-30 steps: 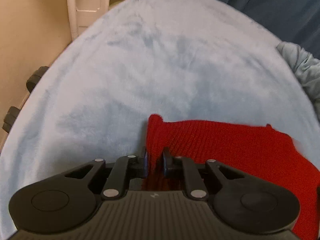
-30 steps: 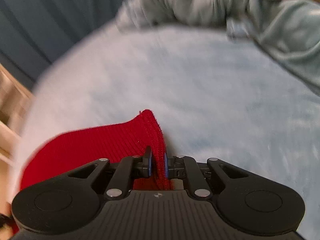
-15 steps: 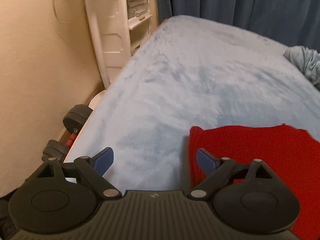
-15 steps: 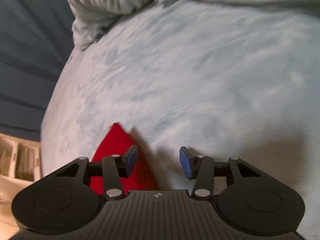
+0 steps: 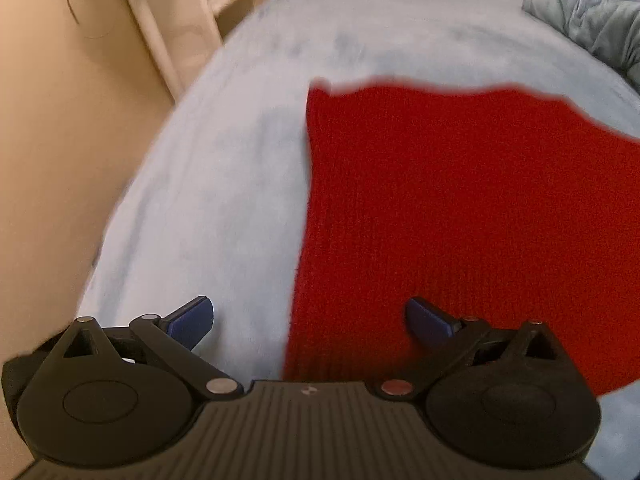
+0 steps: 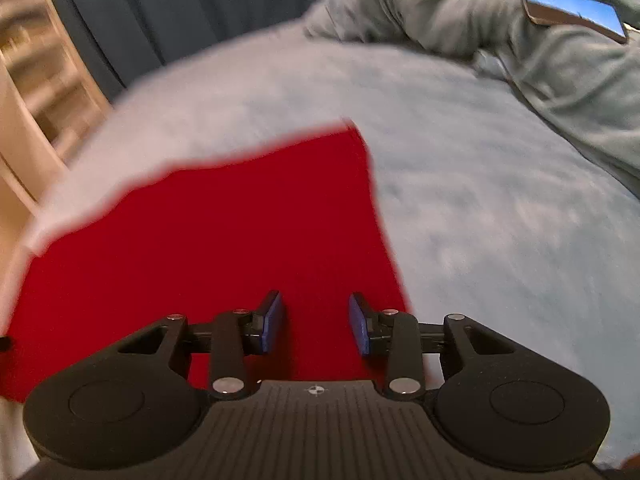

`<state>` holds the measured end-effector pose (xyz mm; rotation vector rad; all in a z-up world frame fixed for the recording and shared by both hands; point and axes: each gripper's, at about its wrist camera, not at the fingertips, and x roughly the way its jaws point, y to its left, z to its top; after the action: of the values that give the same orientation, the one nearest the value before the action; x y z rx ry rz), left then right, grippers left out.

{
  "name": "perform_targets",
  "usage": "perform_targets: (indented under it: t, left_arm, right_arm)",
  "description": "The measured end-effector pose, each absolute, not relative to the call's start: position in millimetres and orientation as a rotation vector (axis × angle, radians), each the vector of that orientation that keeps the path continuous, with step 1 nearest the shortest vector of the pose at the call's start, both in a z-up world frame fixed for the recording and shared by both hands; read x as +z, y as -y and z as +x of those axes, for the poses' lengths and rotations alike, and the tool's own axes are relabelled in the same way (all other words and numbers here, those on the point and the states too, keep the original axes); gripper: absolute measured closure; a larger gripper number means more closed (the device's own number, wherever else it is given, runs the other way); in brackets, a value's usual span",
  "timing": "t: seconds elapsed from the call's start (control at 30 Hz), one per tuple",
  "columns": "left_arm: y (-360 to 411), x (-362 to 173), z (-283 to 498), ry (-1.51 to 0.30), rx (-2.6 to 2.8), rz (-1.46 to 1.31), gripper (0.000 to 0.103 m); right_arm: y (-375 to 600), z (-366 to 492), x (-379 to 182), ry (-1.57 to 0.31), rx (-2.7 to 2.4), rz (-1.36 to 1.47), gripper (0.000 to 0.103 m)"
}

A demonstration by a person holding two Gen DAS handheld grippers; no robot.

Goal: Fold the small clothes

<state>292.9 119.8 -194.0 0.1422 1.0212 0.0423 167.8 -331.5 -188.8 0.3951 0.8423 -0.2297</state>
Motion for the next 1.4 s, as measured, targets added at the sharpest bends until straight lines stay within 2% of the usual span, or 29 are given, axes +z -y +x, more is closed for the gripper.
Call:
perform_targets:
  t: [0.03, 0.1, 0.17, 0.2, 0.27, 0.33, 0.47, 0.83, 1.4]
  left_arm:
    - [-127.2, -190.9, 291.8, -1.037, 0.050, 0.090, 0.000]
    - [-139.6, -175.0, 286.3, -1.052, 0.099, 0.005, 0.000]
    - [-142.7, -153.5, 274.1, -1.017, 0.118, 0.002, 0.000]
    - [-141.2, -143.1, 267.7, -0.998, 0.114, 0.006, 0.000]
    - [-134.0, -118.9, 247.5, -0.961, 0.101, 0.013, 0.000]
    - [-123.4, -99.2, 223.3, -0.939, 0.083, 0.015, 0.000]
    - [-97.6, -66.4, 164.5, -0.916, 0.003, -0.012, 0.000]
    - [-48.3, -60.3, 69.2, -0.912, -0.134, 0.015, 0.000]
    - [-42.7, -47.7, 64.8, -0.902, -0.130, 0.030, 0.000]
  right_arm:
    - [335.3, 165.2, -193.8, -0.857, -0.257, 0.393, 0.080]
    - [349.3, 155.7, -188.7, -0.855, -0.257, 0.483, 0.079]
    - [354.9, 144.0, -170.8, -0.834, -0.241, 0.515, 0.068]
    - [354.2, 136.3, -157.9, -0.810, -0.246, 0.494, 0.056]
    - [346.9, 117.2, -132.1, -0.755, -0.233, 0.451, 0.051]
    - [336.5, 100.4, -109.3, -0.716, -0.213, 0.418, 0.041]
    - [303.8, 57.0, -67.1, -0.627, -0.189, 0.375, 0.029]
    - [235.1, -21.5, -42.2, -0.662, -0.062, 0.398, 0.026]
    - [227.9, -29.6, -44.9, -0.664, -0.053, 0.362, 0.026]
